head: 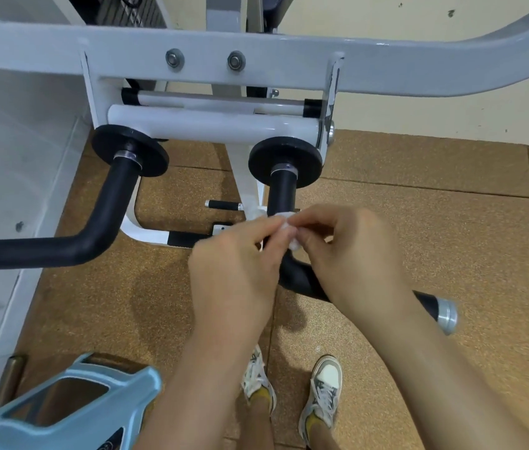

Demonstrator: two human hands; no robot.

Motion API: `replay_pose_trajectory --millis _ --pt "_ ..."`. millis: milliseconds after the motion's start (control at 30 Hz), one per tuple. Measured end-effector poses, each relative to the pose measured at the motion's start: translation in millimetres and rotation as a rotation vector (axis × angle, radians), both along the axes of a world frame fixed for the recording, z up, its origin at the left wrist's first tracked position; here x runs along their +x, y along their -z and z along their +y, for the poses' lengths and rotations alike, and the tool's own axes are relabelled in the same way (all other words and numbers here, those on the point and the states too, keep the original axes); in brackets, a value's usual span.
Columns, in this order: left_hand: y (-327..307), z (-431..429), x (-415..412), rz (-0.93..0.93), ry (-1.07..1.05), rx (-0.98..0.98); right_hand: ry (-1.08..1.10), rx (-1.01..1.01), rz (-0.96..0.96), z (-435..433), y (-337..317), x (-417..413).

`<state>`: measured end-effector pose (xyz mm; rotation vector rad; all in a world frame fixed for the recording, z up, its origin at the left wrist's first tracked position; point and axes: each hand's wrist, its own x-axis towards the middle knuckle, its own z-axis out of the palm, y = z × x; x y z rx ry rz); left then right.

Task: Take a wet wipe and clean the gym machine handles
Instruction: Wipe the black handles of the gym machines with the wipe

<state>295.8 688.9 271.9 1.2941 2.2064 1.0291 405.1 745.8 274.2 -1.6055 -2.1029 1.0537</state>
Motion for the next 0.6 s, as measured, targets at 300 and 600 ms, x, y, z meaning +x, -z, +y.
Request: replay_pose_trajectory --millis 300,600 --pt "15.1 15.7 -1.0 -0.012 0.01 0.083 -0.053 0.059 -0.044 -0.9 4.4 -4.3" --pt "26.6 56.9 -3.6 -0.04 -0.116 0.149 -0.115 0.02 -0.109 -3.5 -4.8 -10.5"
